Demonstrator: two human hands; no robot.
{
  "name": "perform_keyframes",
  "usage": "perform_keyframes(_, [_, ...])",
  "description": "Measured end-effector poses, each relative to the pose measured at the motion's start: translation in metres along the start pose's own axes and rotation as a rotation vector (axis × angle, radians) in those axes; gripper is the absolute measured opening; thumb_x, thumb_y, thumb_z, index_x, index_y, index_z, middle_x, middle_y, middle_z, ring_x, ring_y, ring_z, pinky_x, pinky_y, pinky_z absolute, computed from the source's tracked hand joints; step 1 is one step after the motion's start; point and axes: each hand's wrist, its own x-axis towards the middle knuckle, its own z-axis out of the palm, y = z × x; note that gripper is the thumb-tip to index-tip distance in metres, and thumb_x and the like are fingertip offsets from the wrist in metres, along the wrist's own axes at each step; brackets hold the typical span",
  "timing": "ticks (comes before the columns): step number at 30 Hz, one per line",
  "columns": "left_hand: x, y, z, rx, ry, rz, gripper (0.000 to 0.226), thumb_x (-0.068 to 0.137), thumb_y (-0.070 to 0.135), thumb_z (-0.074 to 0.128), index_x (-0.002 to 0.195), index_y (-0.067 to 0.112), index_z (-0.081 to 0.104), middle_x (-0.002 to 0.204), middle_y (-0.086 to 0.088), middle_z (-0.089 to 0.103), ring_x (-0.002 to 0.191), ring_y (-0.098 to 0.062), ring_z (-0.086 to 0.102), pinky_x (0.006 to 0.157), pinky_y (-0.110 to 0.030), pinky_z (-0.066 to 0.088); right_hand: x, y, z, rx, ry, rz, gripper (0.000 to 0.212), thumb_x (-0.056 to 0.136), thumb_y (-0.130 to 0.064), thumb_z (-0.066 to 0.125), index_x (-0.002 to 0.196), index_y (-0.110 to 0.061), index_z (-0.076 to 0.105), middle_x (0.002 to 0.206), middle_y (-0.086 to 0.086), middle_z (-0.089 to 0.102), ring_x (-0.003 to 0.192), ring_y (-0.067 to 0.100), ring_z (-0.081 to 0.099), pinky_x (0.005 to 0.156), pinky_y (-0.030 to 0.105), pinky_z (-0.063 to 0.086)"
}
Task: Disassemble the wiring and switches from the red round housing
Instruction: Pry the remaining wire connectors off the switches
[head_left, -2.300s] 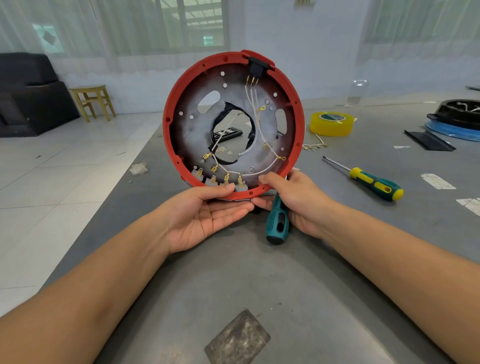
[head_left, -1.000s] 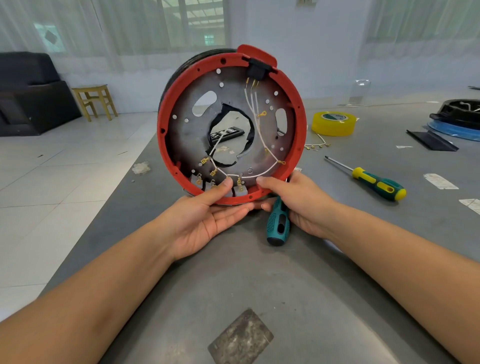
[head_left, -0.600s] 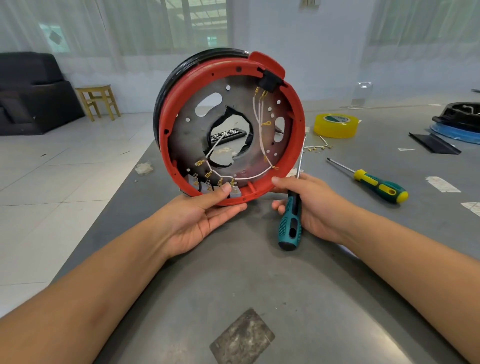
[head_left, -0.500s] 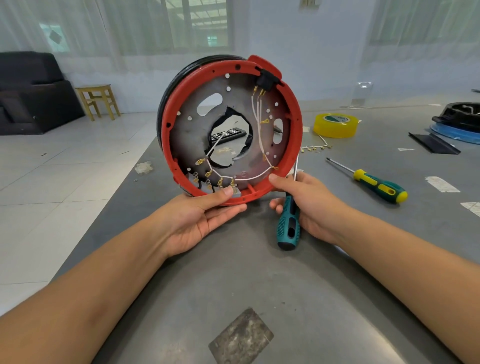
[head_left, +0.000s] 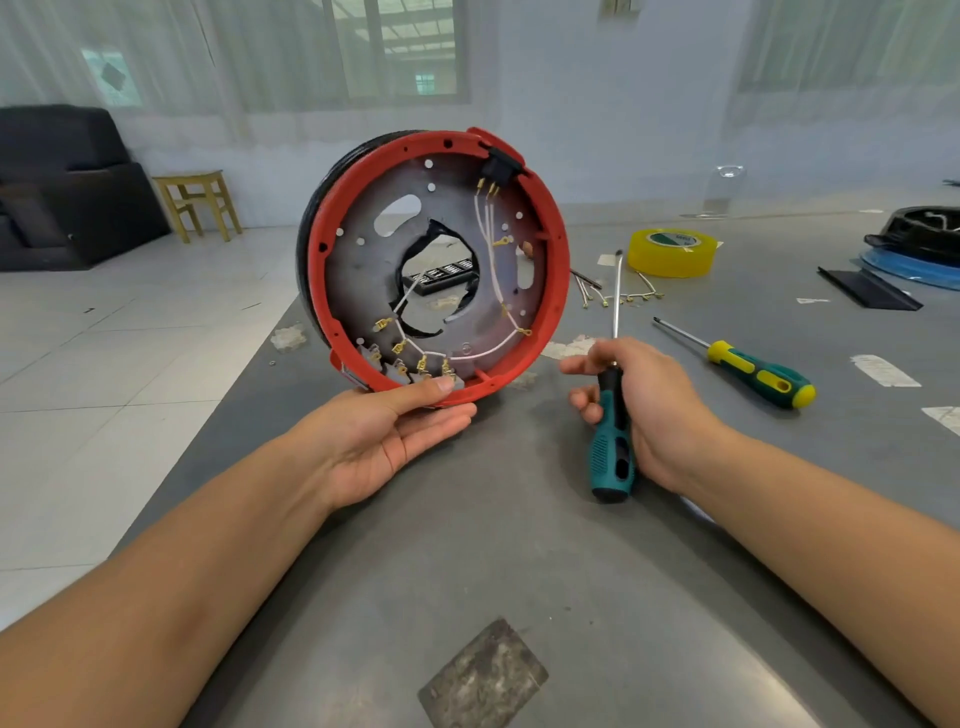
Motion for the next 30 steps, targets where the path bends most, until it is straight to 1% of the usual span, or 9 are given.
perform_keyframes(3, [0.002,0.003,-0.006,-0.012,0.056,0.017,0.016,0.066,0.003,0.08,0.081,-0.002,0.084,0.106,-0.025,0.078,0.094,-0.035,0.08,0.071,-0.035,0.067,-0.008,-0.007,-0.01,-0.128,-0.029,-0.171,0.013,0.105,-0.015,0.046,0.096,-0.01,0.055,0.089,0.006,0.07,0.052,0.018,0.054,0.043,0.023,0.041])
perform_keyframes(7, [0.002,0.003,-0.007,-0.041,0.085,0.018,0.021,0.066,0.0,0.08,0.085,-0.007,0.082,0.106,-0.025,0.078,0.094,-0.035,0.079,0.072,-0.036,0.067,-0.014,-0.016,-0.02,-0.303,-0.277,-0.396,0.021,0.11,-0.025,0.043,0.108,-0.013,0.06,0.071,0.007,0.055,0.053,0.024,0.051,0.048,0.027,0.045])
perform_keyframes(11, [0.001,0.003,-0.005,-0.063,0.084,0.025,0.042,0.063,-0.002,0.079,0.104,-0.01,0.075,0.107,-0.024,0.078,0.094,-0.036,0.079,0.067,-0.033,0.066,-0.012,-0.02,-0.024,-0.89,-0.39,-0.552,0.02,0.107,-0.033,0.048,0.105,-0.03,0.067,0.063,-0.005,0.049,0.051,0.011,0.046,0.053,0.025,0.042])
perform_keyframes(15, [0.0,0.003,-0.004,-0.069,0.089,0.04,0.039,0.064,-0.005,0.077,0.103,-0.012,0.074,0.106,-0.025,0.078,0.094,-0.037,0.079,0.069,-0.034,0.066,-0.006,-0.019,-0.028,-1.446,-0.431,-0.424,0.015,0.104,-0.052,0.04,0.109,-0.044,0.052,0.076,-0.008,0.062,0.07,0.009,0.058,0.068,0.035,0.047])
perform_keyframes(18, [-0.001,0.002,-0.004,-0.057,0.092,0.048,0.035,0.069,-0.008,0.077,0.103,-0.012,0.074,0.107,-0.025,0.078,0.095,-0.037,0.079,0.071,-0.034,0.066,-0.004,-0.021,-0.026,-1.52,-0.429,-0.438,0.005,0.105,-0.05,0.039,0.109,-0.05,0.041,0.076,-0.004,0.062,0.07,0.013,0.059,0.067,0.04,0.048])
perform_keyframes(22, [0.0,0.001,-0.003,-0.041,0.122,0.064,0.024,0.085,-0.014,0.071,0.109,-0.014,0.071,0.107,-0.024,0.078,0.096,-0.037,0.079,0.072,-0.034,0.066,-0.008,-0.03,-0.023,-1.647,-0.351,-0.594,0.011,0.104,-0.052,0.038,0.114,-0.05,0.043,0.075,-0.016,0.045,0.067,0.004,0.048,0.054,0.029,0.032])
perform_keyframes(25, [0.001,-0.001,-0.002,-0.021,0.138,0.085,0.021,0.087,-0.015,0.07,0.108,-0.013,0.071,0.105,-0.025,0.078,0.096,-0.036,0.079,0.072,-0.033,0.066,-0.015,-0.031,-0.018,-1.797,-0.297,-0.698,0.017,0.104,-0.054,0.033,0.118,-0.05,0.041,0.093,-0.016,0.049,0.08,0.014,0.054,0.051,0.028,0.026])
perform_keyframes(27, [0.0,-0.001,-0.001,0.002,0.14,0.099,0.02,0.087,-0.015,0.07,0.107,-0.012,0.072,0.104,-0.024,0.079,0.095,-0.035,0.079,0.072,-0.032,0.066,-0.018,-0.032,-0.015,-1.882,-0.252,-0.765,0.02,0.105,-0.054,0.03,0.121,-0.048,0.042,0.113,-0.013,0.059,0.092,0.023,0.062,0.051,0.029,0.028])
perform_keyframes(30, [-0.001,-0.002,0.0,0.051,0.151,0.111,0.02,0.088,-0.015,0.071,0.108,-0.012,0.072,0.104,-0.024,0.079,0.095,-0.036,0.079,0.07,-0.032,0.066,-0.024,-0.035,-0.011,-1.977,-0.209,-0.829,0.027,0.106,-0.053,0.027,0.126,-0.045,0.043,0.119,-0.011,0.063,0.097,0.027,0.066,0.059,0.033,0.042])
